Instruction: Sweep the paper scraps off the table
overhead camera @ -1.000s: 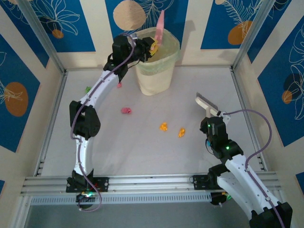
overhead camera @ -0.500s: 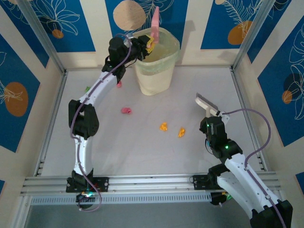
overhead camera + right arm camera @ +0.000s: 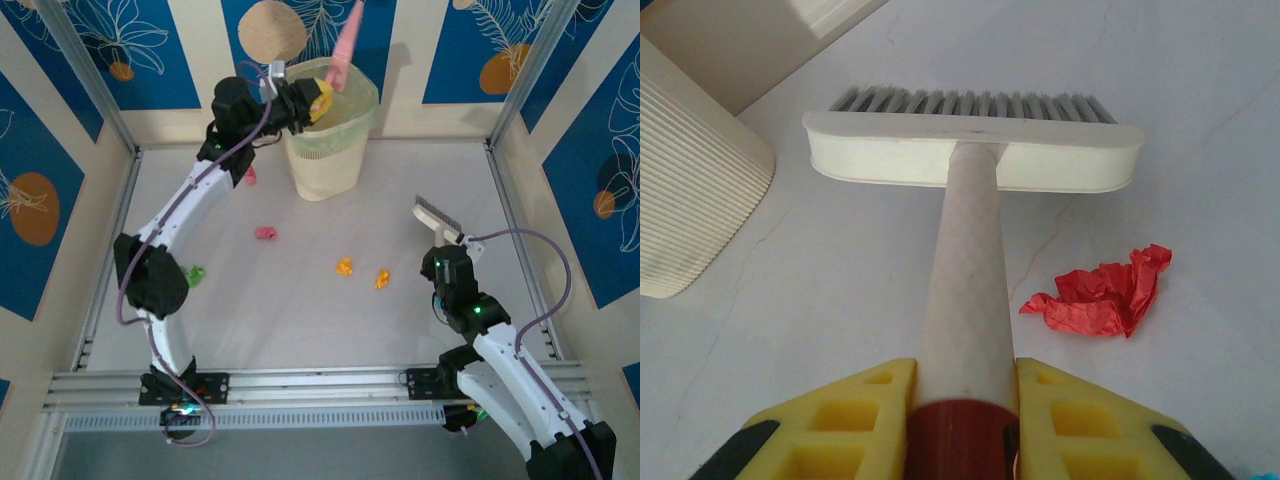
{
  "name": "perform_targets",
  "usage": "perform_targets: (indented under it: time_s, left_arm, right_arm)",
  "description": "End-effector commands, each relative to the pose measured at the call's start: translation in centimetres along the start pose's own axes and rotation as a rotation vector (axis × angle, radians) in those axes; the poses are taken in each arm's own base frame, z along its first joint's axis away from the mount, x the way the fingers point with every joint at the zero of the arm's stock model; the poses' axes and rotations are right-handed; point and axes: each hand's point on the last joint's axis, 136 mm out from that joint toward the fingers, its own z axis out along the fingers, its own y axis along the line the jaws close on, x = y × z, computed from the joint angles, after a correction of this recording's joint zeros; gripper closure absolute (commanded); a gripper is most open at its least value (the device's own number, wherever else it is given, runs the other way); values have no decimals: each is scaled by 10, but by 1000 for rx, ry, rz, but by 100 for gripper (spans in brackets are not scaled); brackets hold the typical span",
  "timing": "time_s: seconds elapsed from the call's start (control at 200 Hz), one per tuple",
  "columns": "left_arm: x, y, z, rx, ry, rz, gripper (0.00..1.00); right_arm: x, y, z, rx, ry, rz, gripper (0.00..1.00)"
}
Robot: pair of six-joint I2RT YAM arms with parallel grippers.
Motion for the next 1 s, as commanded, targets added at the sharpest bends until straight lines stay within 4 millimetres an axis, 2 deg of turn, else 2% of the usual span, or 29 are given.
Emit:
perform_targets:
  time_s: [0.0, 0.15, 0.295, 0.39, 0.52, 0.675, 0.785, 0.875, 0.935, 0.995]
  left_arm:
    - [57, -18, -9, -10, 115, 184, 100]
    - [107, -6, -26, -69, 157, 271, 100]
    - [148, 21, -51, -184, 175, 376, 100]
    - [166, 41, -70, -284, 179, 473, 100]
    - [175, 69, -87, -386, 195, 565, 100]
    - [192, 73, -78, -308, 322, 688, 100]
    - [191, 88, -66, -345, 425, 791, 100]
    - [184, 104, -55, -395, 487, 848, 100]
    - [188, 113, -45, -379, 545, 877, 100]
    - [192, 131, -38, -386, 598, 894, 100]
  right_arm:
    - [-19, 5, -7, -7, -66, 27, 100]
    - [-19, 2, -9, 8, -70, 37, 100]
    - [-20, -12, -13, 71, -73, 77, 100]
    - [-24, -23, -19, 118, -85, 114, 100]
    - [-28, -39, -30, 164, -110, 189, 100]
    - [-35, -61, -50, 274, -101, 322, 100]
    - [-43, -67, -66, 345, -69, 385, 100]
    - [-54, -63, -78, 368, -41, 408, 100]
    - [-58, -62, -84, 390, -22, 424, 100]
    - [-60, -62, -91, 408, 4, 442, 100]
